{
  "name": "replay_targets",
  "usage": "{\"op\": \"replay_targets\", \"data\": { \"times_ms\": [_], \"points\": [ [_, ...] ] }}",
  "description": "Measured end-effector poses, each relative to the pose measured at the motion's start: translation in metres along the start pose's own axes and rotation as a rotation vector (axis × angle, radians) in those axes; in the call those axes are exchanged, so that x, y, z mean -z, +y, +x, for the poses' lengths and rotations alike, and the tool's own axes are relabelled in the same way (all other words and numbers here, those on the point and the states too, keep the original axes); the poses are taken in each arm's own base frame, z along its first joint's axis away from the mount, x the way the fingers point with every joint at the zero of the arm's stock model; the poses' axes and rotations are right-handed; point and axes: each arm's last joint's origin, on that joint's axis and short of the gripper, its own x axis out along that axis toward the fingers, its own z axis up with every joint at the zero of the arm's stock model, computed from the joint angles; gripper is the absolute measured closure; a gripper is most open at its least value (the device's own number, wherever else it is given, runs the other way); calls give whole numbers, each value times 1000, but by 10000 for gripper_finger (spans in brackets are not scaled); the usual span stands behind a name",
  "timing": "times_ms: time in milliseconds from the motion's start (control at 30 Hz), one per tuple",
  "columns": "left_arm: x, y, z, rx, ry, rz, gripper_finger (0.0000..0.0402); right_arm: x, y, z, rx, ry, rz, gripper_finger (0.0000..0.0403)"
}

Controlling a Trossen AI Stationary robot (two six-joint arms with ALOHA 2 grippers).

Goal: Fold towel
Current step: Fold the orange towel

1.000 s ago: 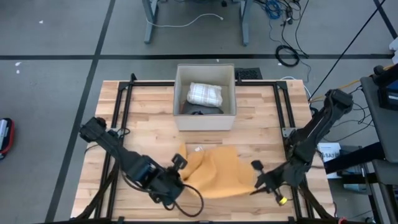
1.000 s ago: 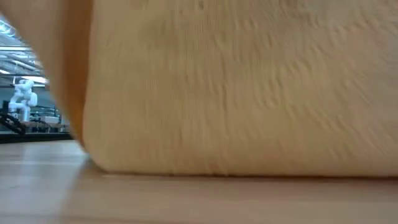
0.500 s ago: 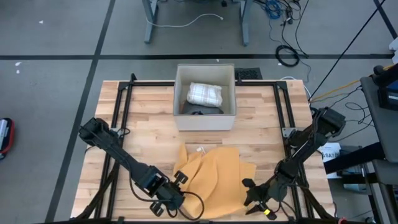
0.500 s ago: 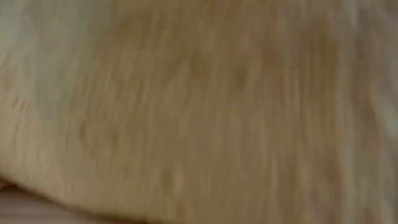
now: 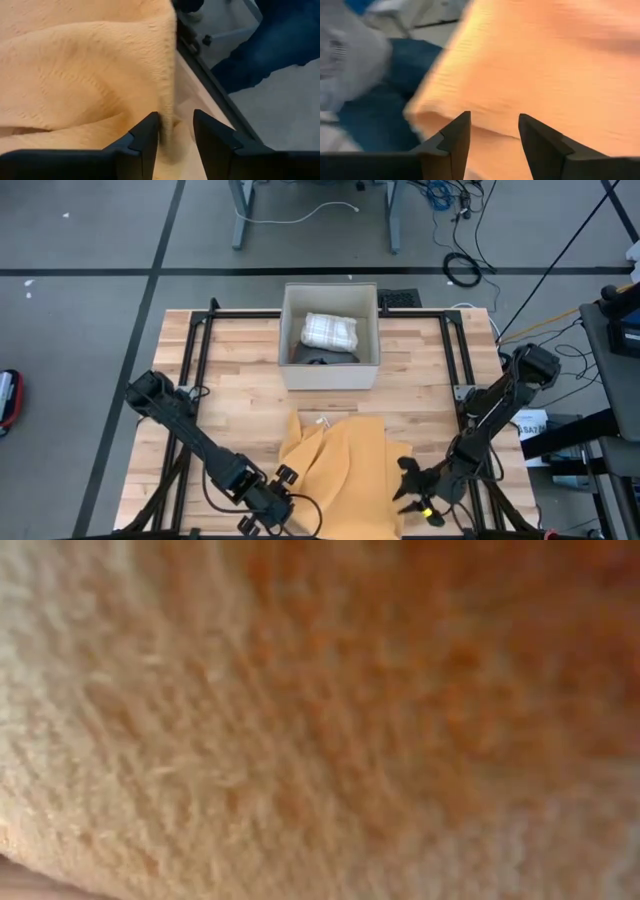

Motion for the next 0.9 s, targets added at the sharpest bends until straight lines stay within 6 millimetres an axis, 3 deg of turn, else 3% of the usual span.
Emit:
{"op": "replay_targets", "data": {
  "times_ms": [333,533,700,900],
  "points": [
    [4,-2,0,-69,35,-26,268,-16,-53,-8,580,-129,-45,257],
    [6,1,-1,-159,46,-24,268,-22,-96,-15,812,-27,21,257],
    [6,1,-1,-162,48,-17,268,-25,-123,-21,872,79,167,257],
    [6,1,-1,-163,49,3,268,-34,-137,-18,800,65,183,257]
  ]
}}
